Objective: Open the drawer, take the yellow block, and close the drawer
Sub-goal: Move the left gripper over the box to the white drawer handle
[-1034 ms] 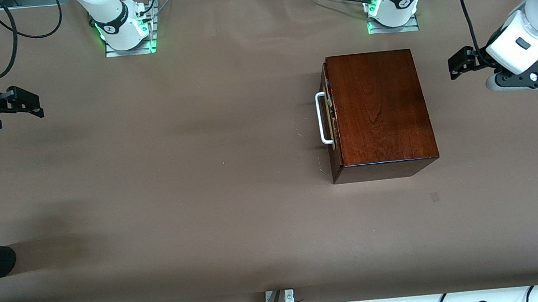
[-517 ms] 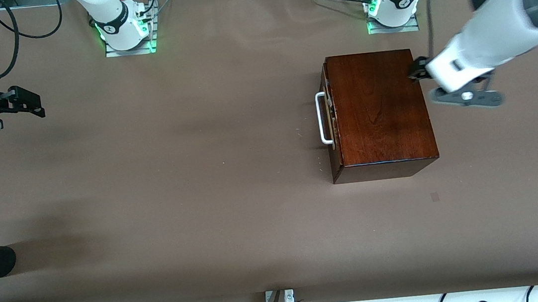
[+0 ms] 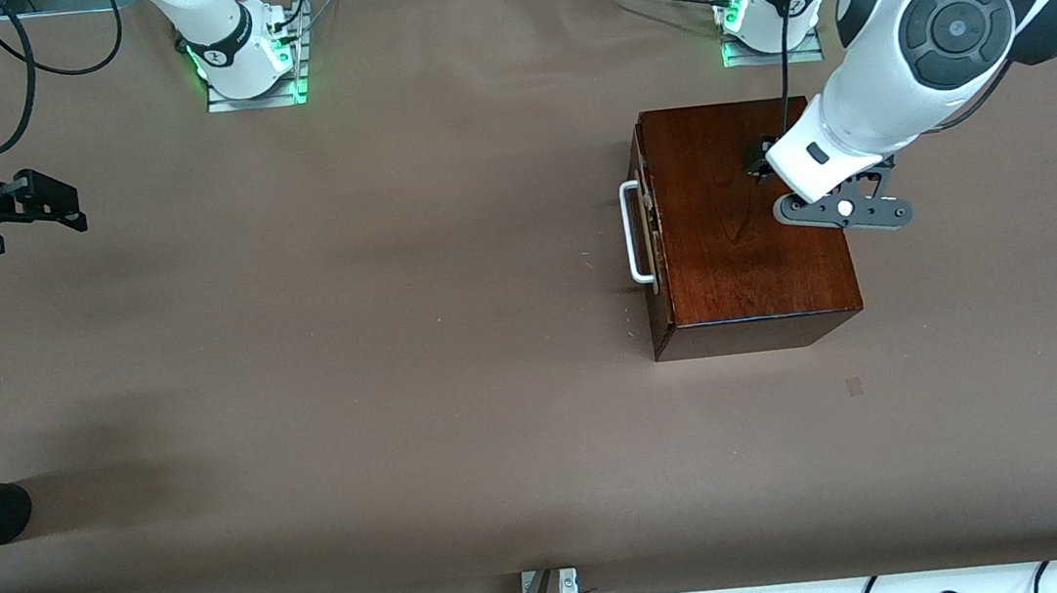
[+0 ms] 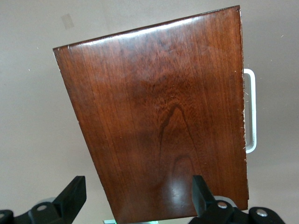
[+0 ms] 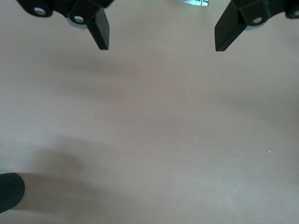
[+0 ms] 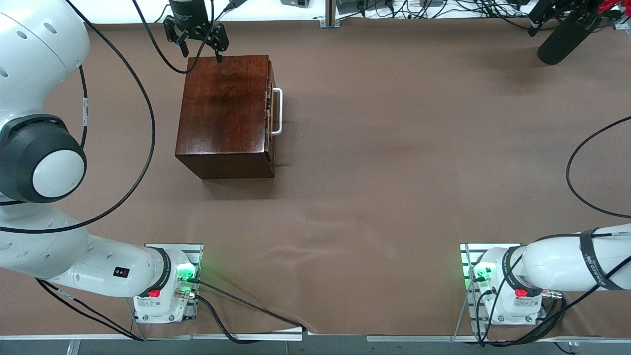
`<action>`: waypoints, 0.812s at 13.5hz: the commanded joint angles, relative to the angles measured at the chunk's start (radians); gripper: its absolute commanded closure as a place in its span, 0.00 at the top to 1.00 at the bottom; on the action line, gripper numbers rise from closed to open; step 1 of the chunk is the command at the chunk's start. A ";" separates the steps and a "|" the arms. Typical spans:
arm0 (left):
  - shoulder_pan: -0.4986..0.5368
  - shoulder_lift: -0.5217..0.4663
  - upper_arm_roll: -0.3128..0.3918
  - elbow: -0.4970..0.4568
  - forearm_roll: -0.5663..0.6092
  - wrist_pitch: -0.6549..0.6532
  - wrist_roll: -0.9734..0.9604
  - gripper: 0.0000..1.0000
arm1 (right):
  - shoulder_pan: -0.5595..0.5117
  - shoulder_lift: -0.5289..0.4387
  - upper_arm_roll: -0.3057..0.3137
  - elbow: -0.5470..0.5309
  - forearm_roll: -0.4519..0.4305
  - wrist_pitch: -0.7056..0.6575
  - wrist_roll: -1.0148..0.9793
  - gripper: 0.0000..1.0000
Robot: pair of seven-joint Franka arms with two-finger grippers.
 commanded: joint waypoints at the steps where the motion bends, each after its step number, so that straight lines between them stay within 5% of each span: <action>1: -0.035 0.008 -0.009 -0.003 0.000 -0.008 -0.050 1.00 | 0.002 0.004 0.005 0.018 0.005 0.009 0.013 1.00; 4: -0.044 0.004 -0.041 -0.064 0.001 0.063 -0.061 1.00 | 0.000 0.004 0.005 0.018 0.006 0.019 0.013 1.00; 6: -0.075 0.014 -0.062 -0.142 0.001 0.259 -0.116 1.00 | 0.002 0.004 0.005 0.014 0.019 0.035 0.013 1.00; 11: -0.251 0.122 -0.064 -0.101 0.058 0.338 -0.355 1.00 | 0.000 0.004 0.002 0.013 0.049 0.044 0.015 1.00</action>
